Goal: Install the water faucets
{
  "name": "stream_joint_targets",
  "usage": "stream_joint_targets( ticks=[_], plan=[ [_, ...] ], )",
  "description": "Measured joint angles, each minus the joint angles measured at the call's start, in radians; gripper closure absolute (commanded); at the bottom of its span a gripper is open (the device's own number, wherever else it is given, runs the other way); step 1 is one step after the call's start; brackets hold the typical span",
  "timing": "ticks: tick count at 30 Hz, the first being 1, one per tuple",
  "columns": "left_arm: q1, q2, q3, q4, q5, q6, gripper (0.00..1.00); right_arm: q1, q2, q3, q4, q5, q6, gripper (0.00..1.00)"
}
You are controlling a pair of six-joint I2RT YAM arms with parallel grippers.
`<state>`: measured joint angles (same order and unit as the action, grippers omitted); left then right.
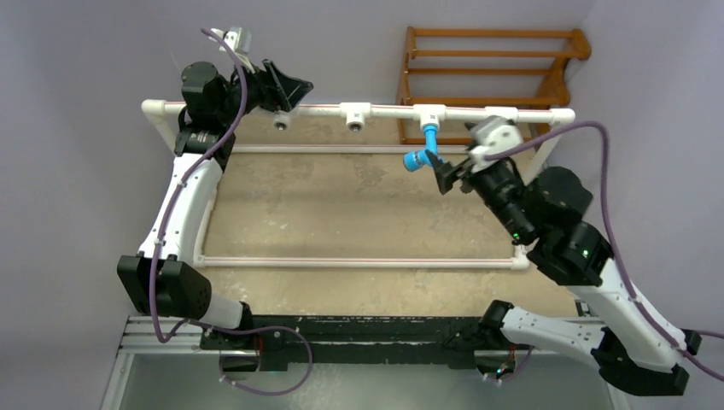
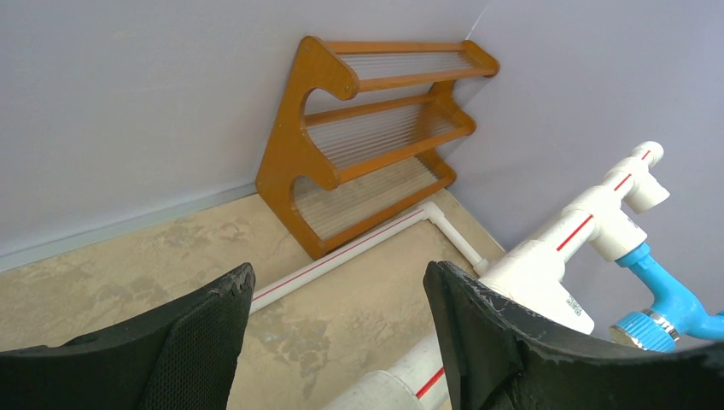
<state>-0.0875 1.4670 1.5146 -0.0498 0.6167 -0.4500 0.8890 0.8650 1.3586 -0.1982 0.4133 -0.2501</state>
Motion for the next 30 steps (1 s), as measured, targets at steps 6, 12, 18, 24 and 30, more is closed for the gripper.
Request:
stream_joint_targets(
  ticks=[6, 12, 18, 24, 30],
  plan=[
    [0.0, 0.0, 0.0, 0.0, 0.0, 0.0, 0.28, 0.001, 0.09, 0.027, -0.24, -0.093, -0.451, 0.18],
    [0.001, 0.0, 0.0, 0.0, 0.001, 0.0, 0.28, 0.014, 0.106, 0.027, -0.335, -0.086, -0.703, 0.18],
    [0.003, 0.0, 0.0, 0.0, 0.005, -0.001, 0.28, 0.129, 0.129, 0.014, -0.357, 0.021, -0.84, 0.21],
    [0.003, 0.005, 0.0, 0.001, 0.009, -0.001, 0.28, 0.176, 0.18, -0.052, -0.299, 0.145, -0.934, 0.24],
    [0.005, 0.009, 0.0, 0.005, 0.018, -0.003, 0.28, 0.176, 0.248, -0.07, -0.254, 0.214, -0.984, 0.25]
  ],
)
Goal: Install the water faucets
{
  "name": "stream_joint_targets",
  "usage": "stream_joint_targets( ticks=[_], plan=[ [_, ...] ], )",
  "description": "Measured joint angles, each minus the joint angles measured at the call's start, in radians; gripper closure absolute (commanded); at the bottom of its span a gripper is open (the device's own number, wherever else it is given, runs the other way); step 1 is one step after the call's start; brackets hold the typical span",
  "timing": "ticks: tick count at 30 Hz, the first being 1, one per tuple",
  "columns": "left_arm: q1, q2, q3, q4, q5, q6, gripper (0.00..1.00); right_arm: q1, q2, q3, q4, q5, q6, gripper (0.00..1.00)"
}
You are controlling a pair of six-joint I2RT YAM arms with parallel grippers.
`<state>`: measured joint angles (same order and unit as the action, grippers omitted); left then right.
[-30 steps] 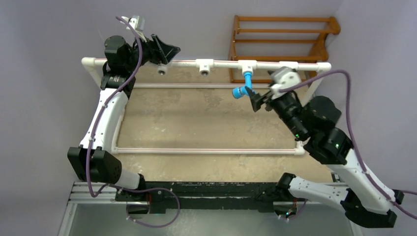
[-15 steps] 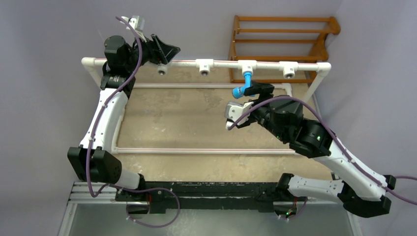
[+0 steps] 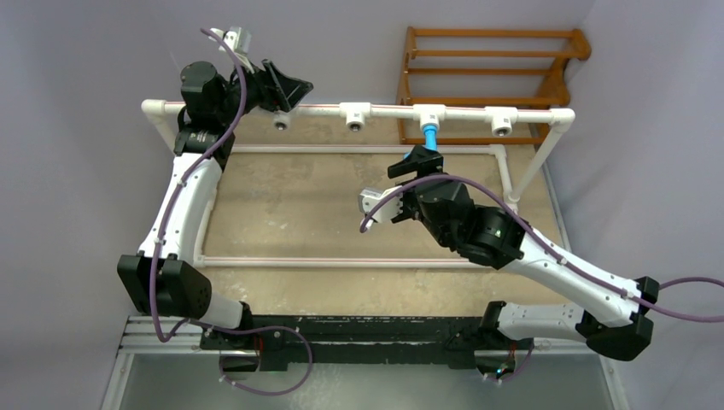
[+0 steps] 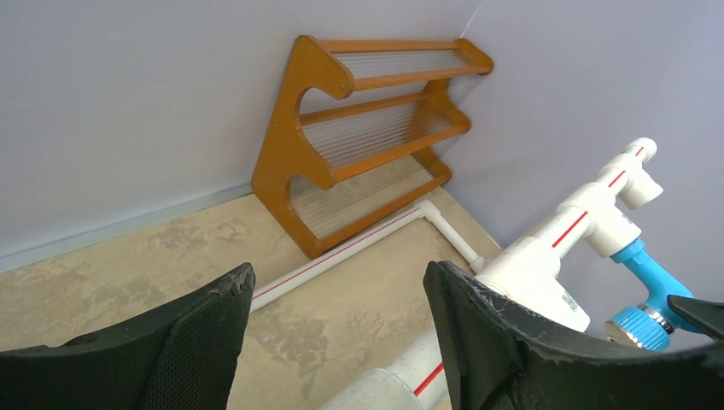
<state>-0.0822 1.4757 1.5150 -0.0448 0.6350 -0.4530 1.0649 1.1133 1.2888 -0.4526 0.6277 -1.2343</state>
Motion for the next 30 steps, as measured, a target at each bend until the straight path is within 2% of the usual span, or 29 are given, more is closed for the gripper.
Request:
stream_joint_targets(
  ticks=[5, 8, 12, 17, 24, 30],
  plan=[
    [0.002, 0.001, 0.0, 0.002, 0.008, 0.0, 0.28, 0.0, -0.002, -0.054, 0.05, 0.035, -0.022, 0.32],
    [0.002, 0.002, 0.0, 0.002, 0.011, 0.0, 0.27, 0.0, 0.0, -0.085, 0.116, 0.064, -0.042, 0.42],
    [0.002, 0.002, 0.0, 0.003, 0.013, 0.0, 0.28, 0.0, -0.001, -0.101, 0.182, 0.084, -0.057, 0.63],
    [0.002, 0.004, 0.002, 0.003, 0.013, 0.0, 0.28, 0.002, -0.01, -0.139, 0.238, 0.095, -0.075, 1.0],
    [0.002, 0.004, 0.002, 0.003, 0.016, 0.0, 0.27, 0.003, -0.017, -0.158, 0.283, 0.101, -0.019, 1.0],
    [0.002, 0.004, 0.002, 0.003, 0.016, -0.002, 0.28, 0.006, -0.048, -0.158, 0.332, 0.054, 0.221, 1.0]
  ],
)
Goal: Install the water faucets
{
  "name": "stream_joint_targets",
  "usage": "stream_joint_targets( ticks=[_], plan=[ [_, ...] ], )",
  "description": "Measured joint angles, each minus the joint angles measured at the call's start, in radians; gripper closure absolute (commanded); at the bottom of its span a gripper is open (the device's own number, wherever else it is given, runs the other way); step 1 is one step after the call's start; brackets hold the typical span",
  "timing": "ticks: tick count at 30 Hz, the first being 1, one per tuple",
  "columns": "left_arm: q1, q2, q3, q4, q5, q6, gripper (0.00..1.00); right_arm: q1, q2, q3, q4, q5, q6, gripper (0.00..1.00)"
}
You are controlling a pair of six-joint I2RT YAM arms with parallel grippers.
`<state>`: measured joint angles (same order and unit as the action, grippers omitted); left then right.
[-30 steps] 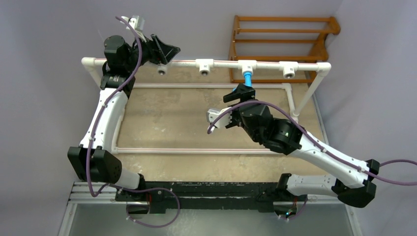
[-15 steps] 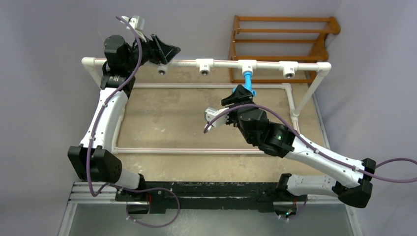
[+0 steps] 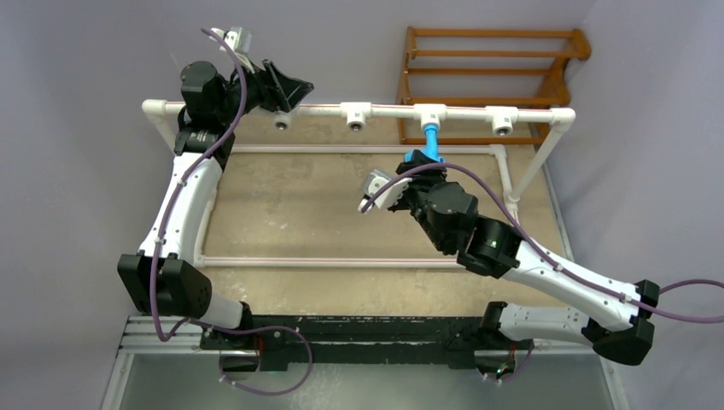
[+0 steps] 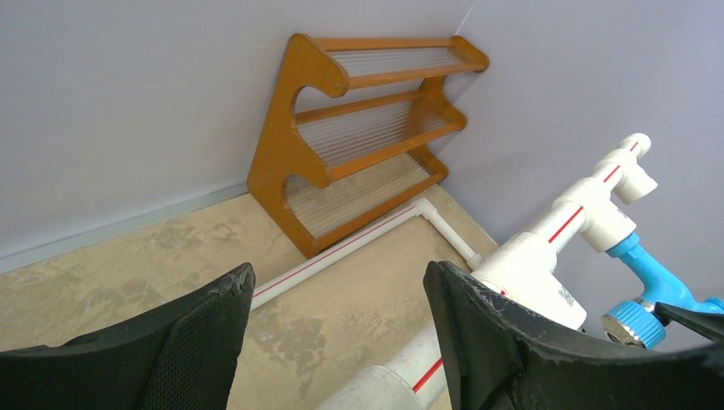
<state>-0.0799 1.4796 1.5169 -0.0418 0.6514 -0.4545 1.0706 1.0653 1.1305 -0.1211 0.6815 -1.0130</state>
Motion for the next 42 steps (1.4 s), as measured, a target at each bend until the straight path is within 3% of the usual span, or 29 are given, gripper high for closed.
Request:
stream_joint_targets(
  ticks=[3, 6, 9, 10, 12, 17, 28, 36, 42],
  plan=[
    [0.0, 0.0, 0.0, 0.0, 0.0, 0.0, 0.28, 0.0, -0.021, -0.013, 0.035, -0.016, 0.131, 1.0],
    [0.0, 0.0, 0.0, -0.001, 0.0, 0.001, 0.28, 0.0, -0.029, -0.026, 0.068, -0.018, 0.197, 0.76],
    [0.0, 0.0, 0.0, -0.001, 0.0, 0.001, 0.28, 0.0, -0.032, -0.031, 0.092, -0.016, 0.232, 0.37],
    [0.0, 0.0, 0.0, -0.001, 0.0, 0.0, 0.28, 0.0, -0.034, -0.031, 0.093, -0.019, 0.241, 0.28],
    [0.0, 0.0, 0.0, 0.0, 0.0, 0.001, 0.28, 0.001, -0.039, -0.032, 0.092, -0.032, 0.262, 0.17],
    [0.002, 0.0, 0.0, -0.001, -0.001, 0.001, 0.28, -0.001, -0.082, -0.034, 0.075, -0.047, 0.283, 0.02],
    [0.002, 0.0, 0.0, -0.001, -0.001, 0.001, 0.28, -0.018, -0.237, -0.011, -0.039, -0.098, 0.463, 0.01],
    [0.002, -0.006, -0.001, 0.0, -0.002, 0.001, 0.28, -0.018, -0.272, 0.074, -0.133, -0.085, 0.8, 0.01],
    [0.003, -0.021, -0.012, 0.01, 0.001, 0.004, 0.28, -0.018, -0.343, 0.074, -0.249, -0.043, 1.14, 0.01]
  ],
)
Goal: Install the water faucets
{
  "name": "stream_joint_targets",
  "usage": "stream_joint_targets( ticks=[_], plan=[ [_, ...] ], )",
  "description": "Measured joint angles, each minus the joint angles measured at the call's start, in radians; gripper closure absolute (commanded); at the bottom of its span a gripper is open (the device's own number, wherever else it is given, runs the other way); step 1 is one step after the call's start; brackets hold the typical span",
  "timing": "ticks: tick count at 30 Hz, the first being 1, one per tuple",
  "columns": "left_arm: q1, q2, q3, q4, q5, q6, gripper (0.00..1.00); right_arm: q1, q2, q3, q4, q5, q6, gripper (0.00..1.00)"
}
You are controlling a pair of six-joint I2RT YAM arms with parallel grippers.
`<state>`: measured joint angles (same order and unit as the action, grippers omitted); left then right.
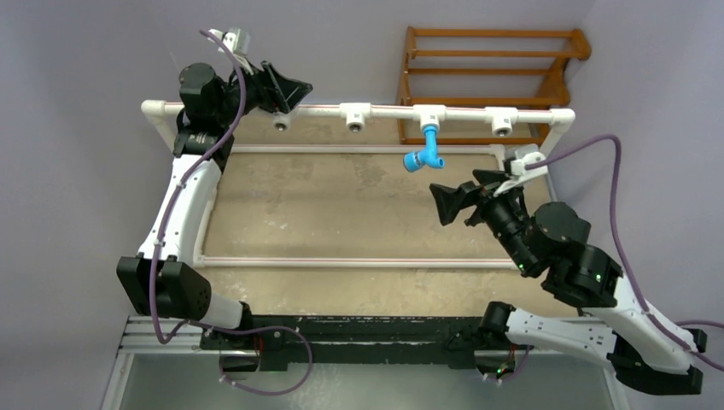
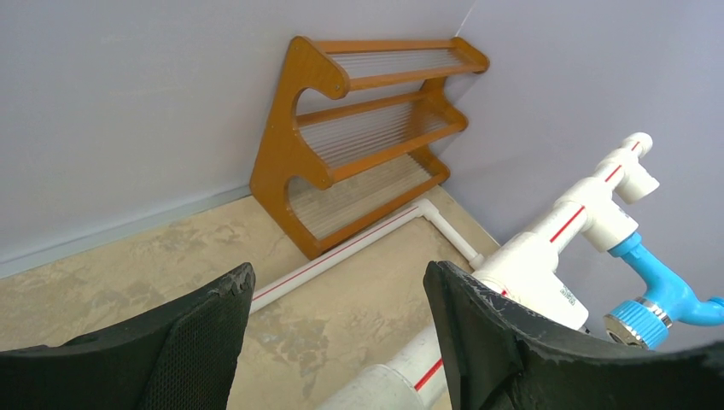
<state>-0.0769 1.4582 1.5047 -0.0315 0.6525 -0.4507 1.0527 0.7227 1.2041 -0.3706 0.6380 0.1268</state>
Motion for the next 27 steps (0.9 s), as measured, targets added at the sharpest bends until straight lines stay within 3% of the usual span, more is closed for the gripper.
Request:
stream_joint_targets(
  ticks=[8, 19, 27],
  plan=[
    [0.005, -0.021, -0.023, 0.033, 0.051, 0.003, 0.27, -0.006, -0.124, -0.069, -0.111, -0.054, 0.358, 0.01],
    [0.018, -0.033, 0.059, -0.1, 0.072, -0.047, 0.24, -0.006, -0.103, -0.3, -0.17, -0.133, 0.628, 0.01],
    [0.018, -0.247, 0.008, -0.117, 0.115, -0.092, 0.23, -0.006, -0.051, -0.408, -0.147, -0.121, 0.756, 0.01]
  ],
)
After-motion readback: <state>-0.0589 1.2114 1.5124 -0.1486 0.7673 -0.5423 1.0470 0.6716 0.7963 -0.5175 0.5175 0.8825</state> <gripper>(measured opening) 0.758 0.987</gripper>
